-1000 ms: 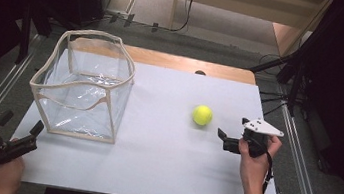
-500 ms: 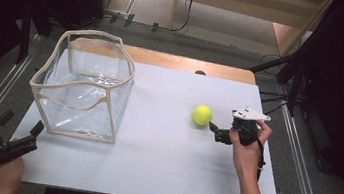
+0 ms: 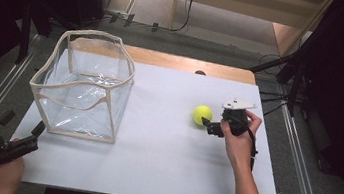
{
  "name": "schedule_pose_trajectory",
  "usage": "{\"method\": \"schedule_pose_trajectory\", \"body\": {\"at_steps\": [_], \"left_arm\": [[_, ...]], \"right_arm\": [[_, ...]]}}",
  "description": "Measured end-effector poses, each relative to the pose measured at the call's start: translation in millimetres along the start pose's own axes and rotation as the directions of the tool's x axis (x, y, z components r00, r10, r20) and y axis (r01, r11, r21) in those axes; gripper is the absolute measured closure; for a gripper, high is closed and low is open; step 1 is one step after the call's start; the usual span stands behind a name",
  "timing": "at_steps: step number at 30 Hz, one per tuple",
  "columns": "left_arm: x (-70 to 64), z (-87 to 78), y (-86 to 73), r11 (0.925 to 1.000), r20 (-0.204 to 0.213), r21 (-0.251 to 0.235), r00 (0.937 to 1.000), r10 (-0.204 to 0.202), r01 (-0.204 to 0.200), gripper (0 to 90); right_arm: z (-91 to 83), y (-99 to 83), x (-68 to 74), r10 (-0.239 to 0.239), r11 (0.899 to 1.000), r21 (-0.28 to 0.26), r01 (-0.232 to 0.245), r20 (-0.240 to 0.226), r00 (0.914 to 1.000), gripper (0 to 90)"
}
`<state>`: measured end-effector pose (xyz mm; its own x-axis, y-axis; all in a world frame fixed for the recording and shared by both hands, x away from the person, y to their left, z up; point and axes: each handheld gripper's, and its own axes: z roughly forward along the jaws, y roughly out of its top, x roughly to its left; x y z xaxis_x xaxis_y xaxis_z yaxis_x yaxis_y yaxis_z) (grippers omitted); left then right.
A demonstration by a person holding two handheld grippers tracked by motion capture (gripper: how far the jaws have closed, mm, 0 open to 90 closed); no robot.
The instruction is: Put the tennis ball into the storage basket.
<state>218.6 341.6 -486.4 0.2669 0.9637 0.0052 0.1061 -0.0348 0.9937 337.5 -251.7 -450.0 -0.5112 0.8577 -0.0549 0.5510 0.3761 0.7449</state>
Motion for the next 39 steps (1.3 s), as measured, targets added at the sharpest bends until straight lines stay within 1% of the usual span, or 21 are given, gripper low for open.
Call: {"method": "schedule_pose_trajectory", "body": {"at_steps": [7, 8, 11, 13, 17, 20, 23, 26, 27, 29, 33, 35, 37, 39], "left_arm": [[-0.1, 0.7, 0.1, 1.0000, 0.001, 0.000, 1.0000, 0.002, -0.002, 6.9], [-0.1, 0.7, 0.1, 1.0000, 0.001, 0.000, 1.0000, 0.002, -0.002, 6.9], [-2.3, 1.7, 0.3, 0.9998, -0.004, 0.006, 0.9998, 0.018, -0.018, 6.9], [-2.9, 2.3, 0.4, 0.9997, 0.000, 0.006, 0.9997, 0.025, -0.025, 6.9], [-1.5, 4.1, 1.2, 0.9999, 0.008, 0.012, 1.0000, 0.005, -0.005, 6.9], [-1.2, 5.9, 1.8, 0.9998, 0.001, 0.021, 1.0000, -0.004, 0.004, 6.9], [-2.1, 7.3, 2.5, 0.9995, 0.002, 0.032, 1.0000, 0.005, -0.005, 6.9], [-2.8, 8.2, 2.2, 0.9995, 0.001, 0.030, 1.0000, 0.006, -0.006, 6.9], [-2.7, 8.2, 2.1, 0.9996, 0.002, 0.029, 1.0000, 0.006, -0.006, 6.9], [-2.7, 8.1, 2.0, 0.9996, 0.000, 0.029, 1.0000, 0.005, -0.005, 6.9], [-4.7, 7.9, 1.6, 0.9990, 0.003, 0.033, 0.9995, 0.030, -0.030, 6.9], [-6.0, 8.2, 1.5, 0.9990, 0.002, 0.034, 0.9995, 0.031, -0.031, 6.9], [-6.2, 8.3, 1.3, 0.9987, 0.005, 0.034, 0.9993, 0.037, -0.037, 6.9], [-6.4, 8.4, 1.1, 0.9988, 0.005, 0.031, 0.9993, 0.038, -0.038, 6.9]], "right_arm": [[11.9, 8.1, 2.1, -0.021, 0.999, 0.036, 0.021, -0.022, 0.9996, 3.7], [13.4, 8.9, 1.9, -0.029, 0.999, 0.036, 0.030, -0.022, 0.9993, 3.7], [16.6, 10.7, 2.5, -0.028, 0.998, 0.052, 0.030, -0.033, 0.9991, 3.7], [18.9, 11.8, 2.4, -0.034, 0.998, 0.059, 0.036, -0.036, 0.9988, 3.7], [22.6, 13.9, 2.3, -0.029, 0.997, 0.066, 0.031, -0.043, 0.9987, 3.7], [26.2, 15.4, 1.9, -0.029, 0.996, 0.078, 0.033, -0.046, 0.9985, 3.7], [29.8, 16.9, 1.7, -0.033, 0.995, 0.091, 0.038, -0.052, 0.9981, 3.7], [31.9, 18.0, 2.3, -0.029, 0.994, 0.104, 0.034, -0.055, 0.9981, 3.7], [34.3, 19.1, 2.1, -0.035, 0.993, 0.114, 0.041, -0.059, 0.9977, 3.7], [35.6, 19.8, 2.0, -0.037, 0.992, 0.117, 0.044, -0.061, 0.9974, 3.7], [42.3, 23.6, 2.6, -0.036, 0.987, 0.152, 0.046, -0.068, 0.9971, 3.8], [45.7, 24.9, 2.4, -0.036, 0.985, 0.169, 0.048, -0.074, 0.9966, 3.8], [50.0, 26.0, 2.7, -0.025, 0.979, 0.201, 0.039, -0.068, 0.9973, 4.5], [53.4, 26.6, 2.6, -0.022, 0.976, 0.216, 0.036, -0.064, 0.9977, 4.5]]}}
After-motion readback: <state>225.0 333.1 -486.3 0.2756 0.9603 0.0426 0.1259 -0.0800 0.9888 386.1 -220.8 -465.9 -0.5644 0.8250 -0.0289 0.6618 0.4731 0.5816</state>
